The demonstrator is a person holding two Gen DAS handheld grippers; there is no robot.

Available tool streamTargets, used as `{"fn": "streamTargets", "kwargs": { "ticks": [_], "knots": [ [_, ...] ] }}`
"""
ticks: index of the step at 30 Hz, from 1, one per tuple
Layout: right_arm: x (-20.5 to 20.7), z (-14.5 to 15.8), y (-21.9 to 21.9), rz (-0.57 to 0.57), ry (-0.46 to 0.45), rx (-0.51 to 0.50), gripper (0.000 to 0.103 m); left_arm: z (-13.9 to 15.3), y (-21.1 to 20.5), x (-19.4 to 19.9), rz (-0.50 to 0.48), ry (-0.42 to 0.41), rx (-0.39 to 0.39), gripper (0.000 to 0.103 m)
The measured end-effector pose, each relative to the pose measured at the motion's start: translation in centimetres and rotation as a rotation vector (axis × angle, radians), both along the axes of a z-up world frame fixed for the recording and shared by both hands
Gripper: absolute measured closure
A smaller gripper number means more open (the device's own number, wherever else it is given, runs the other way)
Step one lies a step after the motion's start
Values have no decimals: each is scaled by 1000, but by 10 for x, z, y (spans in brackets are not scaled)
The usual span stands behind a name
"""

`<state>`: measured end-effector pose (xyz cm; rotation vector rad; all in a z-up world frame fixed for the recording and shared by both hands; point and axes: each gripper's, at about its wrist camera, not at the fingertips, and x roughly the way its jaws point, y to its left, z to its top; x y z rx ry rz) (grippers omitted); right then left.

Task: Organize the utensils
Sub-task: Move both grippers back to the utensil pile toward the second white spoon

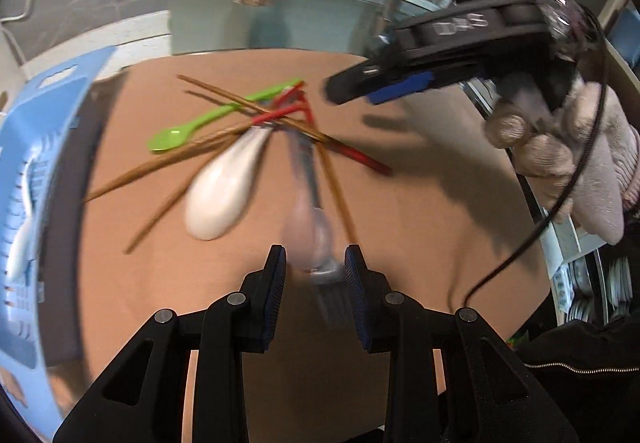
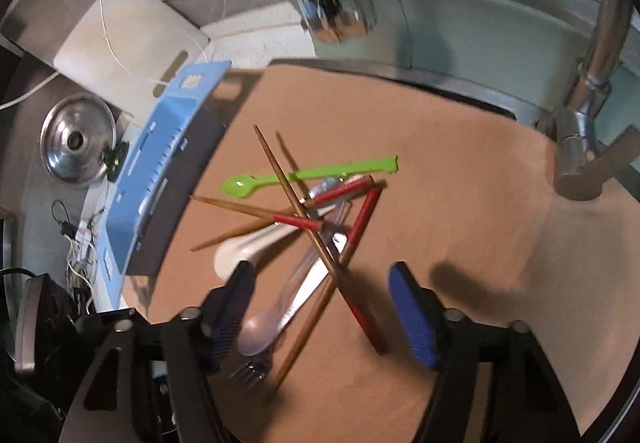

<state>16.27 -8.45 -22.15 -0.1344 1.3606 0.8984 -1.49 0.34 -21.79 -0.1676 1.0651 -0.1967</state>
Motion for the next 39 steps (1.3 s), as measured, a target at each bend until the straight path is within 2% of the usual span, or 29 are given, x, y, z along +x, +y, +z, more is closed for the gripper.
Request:
{"fn": "streamTargets", "kwargs": {
  "ticks": [3,7,10,15,19,27,31,33,36,39],
  "knots": [
    [-4,-5,12,58,-19,-9,48,-3,-15,3,-29,-2,22,61],
    [-5,-9,26,105,-53,-37,56,-9,-25,11,-35,5,56,61],
    [-3,-11,29,111,-42,-36,57,-8,-23,12,-25,4,69,61],
    [1,0,25,82,-10,20,59,0,-6,9,12,-10,76,61],
    [7,0,21,34,90,63,66,2,14,7,25,-3,98,61],
    [7,-12,21,-76,292,163,67,18,56,27,37,-21,145,61],
    [-1,-20,22,-97,321,146,74,27,71,40,10,-26,192,61],
    [-4,-25,19,-113,333,136,74,28,79,47,-7,-18,191,62],
    [-6,-35,11,-146,362,119,74,27,80,52,-36,4,182,69],
    [-5,-40,6,-177,387,131,74,24,71,54,-97,20,162,69]
  ]
}}
